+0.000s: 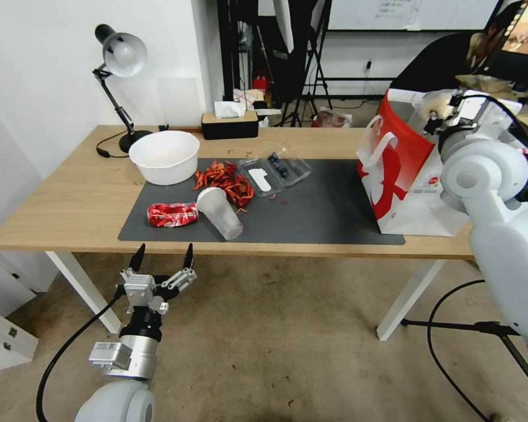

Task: Pick up the trash from the table and place it into the takeout bag.

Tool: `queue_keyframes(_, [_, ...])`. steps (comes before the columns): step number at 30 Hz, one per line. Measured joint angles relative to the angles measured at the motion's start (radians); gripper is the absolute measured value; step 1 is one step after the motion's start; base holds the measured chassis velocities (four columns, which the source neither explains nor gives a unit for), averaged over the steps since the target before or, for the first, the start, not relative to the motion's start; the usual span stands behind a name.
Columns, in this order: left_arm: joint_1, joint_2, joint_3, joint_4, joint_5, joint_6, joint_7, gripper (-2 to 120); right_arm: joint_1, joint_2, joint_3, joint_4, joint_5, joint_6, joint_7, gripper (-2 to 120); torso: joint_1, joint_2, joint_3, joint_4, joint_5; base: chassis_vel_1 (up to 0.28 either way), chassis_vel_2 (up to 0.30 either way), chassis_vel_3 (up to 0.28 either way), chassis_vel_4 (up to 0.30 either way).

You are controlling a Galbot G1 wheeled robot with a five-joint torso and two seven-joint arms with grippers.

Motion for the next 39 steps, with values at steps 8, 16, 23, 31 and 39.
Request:
queue_keyframes(8, [0.001,0.0,0.002,-0.003,0.001,-0.002,0.001,100,-0.006,-0.014,0.022,0.013,0.019,-0.008,0.009,71,0.0,0.0,0.0,0.0,-0.0001,0.0,0.0,0.0,0.0])
queue_keyframes(16, [0.004,0.0,0.001,-0.005,0.001,-0.004,0.001,100,-0.022,-0.019,0.035,0.042,0.003,0.16,-0.122,98,0.0,0.0,0.0,0.0002,0.0,0.0,0.0,0.0,0.0])
queue_keyframes(23, [0.003,0.003,-0.002,-0.005,0.0,-0.004,0.0,100,-0.113,-0.034,0.037,0.108,-0.058,0.454,-0.404,100,0.0,0.0,0.0,0.0001,-0.0001,0.0,0.0,0.0,0.0])
queue_keyframes(31, [0.002,0.002,-0.002,-0.003,-0.001,-0.004,0.0,100,-0.345,-0.032,0.013,0.232,-0.291,0.612,-0.565,100,0.0,0.0,0.0,0.0,-0.0002,0.0,0.0,0.0,0.0])
queue_keyframes(39, [0.0,0.001,-0.001,0.0,-0.001,-0.004,-0.001,100,-0.529,0.016,0.005,0.319,-0.5,0.689,-0.573,100,0.0,0.0,0.0,0.0004,-0.0002,0.0,0.0,0.0,0.0])
